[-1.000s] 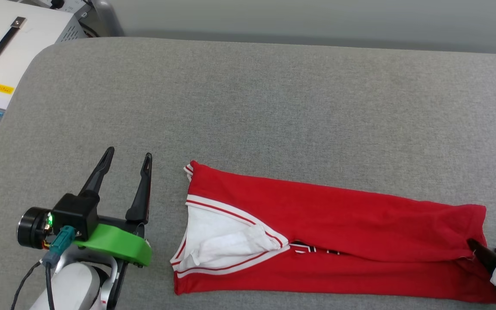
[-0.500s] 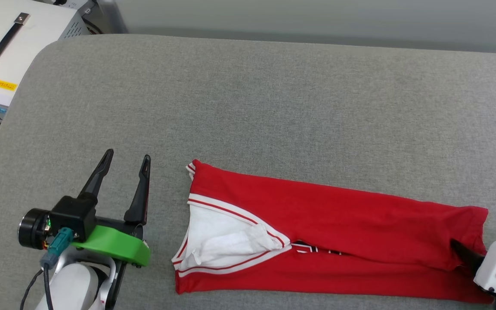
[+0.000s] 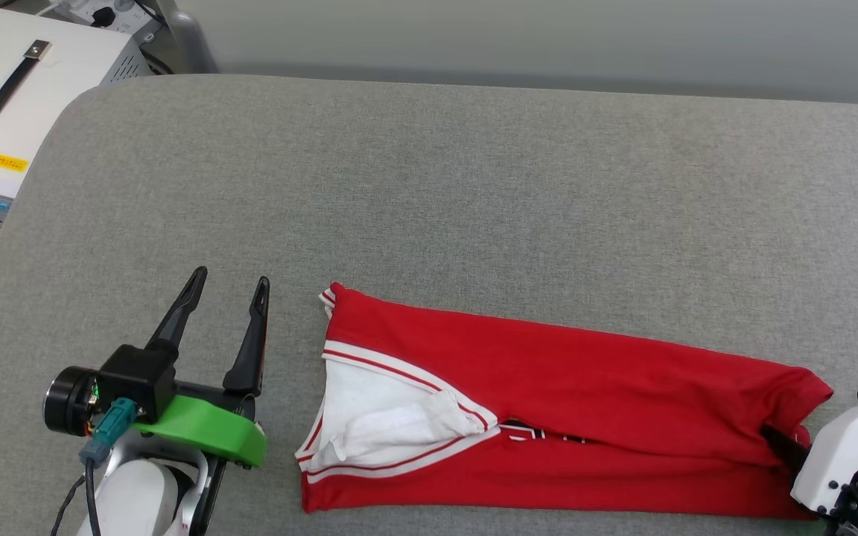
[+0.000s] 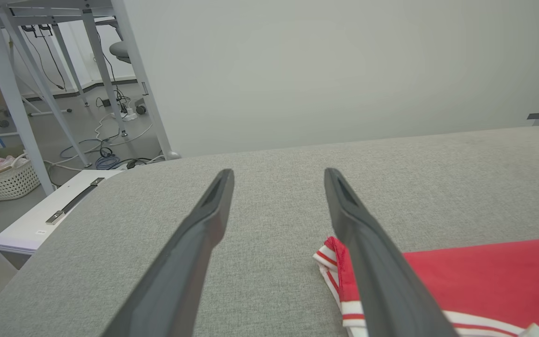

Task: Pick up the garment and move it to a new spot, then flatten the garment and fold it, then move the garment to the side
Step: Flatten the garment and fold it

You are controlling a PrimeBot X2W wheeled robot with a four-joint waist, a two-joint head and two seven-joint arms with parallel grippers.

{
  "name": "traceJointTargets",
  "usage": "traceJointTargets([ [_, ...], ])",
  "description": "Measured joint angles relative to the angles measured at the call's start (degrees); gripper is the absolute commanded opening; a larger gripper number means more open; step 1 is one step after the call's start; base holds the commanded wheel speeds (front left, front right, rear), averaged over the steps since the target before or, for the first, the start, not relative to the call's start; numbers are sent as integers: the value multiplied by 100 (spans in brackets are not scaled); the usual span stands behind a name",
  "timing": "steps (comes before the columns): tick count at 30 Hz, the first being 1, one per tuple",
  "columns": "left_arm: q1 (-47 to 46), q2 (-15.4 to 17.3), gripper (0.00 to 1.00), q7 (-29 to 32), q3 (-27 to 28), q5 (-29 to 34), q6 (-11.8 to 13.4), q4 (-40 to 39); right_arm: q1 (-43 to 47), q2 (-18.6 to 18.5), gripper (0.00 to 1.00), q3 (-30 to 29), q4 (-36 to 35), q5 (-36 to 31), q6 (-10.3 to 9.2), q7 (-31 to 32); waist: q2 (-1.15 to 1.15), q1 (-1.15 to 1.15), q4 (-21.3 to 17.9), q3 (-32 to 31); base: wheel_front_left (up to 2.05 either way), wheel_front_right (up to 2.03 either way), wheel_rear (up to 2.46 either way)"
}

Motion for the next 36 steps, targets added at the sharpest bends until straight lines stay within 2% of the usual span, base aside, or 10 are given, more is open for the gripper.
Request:
traceJointTargets([
  [9, 70, -118, 100, 0, 181, 88, -143, 71, -7, -354, 0, -9, 93, 64, 16, -368, 0, 0, -18, -78, 0, 0, 0],
  [16, 99, -205, 100, -1, 211, 196, -243, 141, -50, -994, 0, -454, 378, -154, 14, -677, 0, 0, -38, -139, 0, 0, 0],
  [20, 129, -232, 100, -1, 224, 243, -263, 177, -54, -1137, 0, -609, 452, -170, 14, -775, 0, 0, -45, -206, 0, 0, 0],
  [25, 193, -314, 100, -1, 223, 270, -308, 207, 3, -1115, 0, -641, 323, -147, 13, -802, 0, 0, -45, -333, 0, 0, 0],
  [28, 322, -390, 100, 0, 193, 276, -338, 309, 453, -946, 0, -550, -269, -108, 8, -702, 0, 0, -20, -586, 0, 0, 0],
  [36, 416, -516, 100, -1, 177, 275, -366, 336, 951, -458, 0, -349, -1404, -65, 8, -62, 0, 0, 84, -818, 0, 0, 0],
])
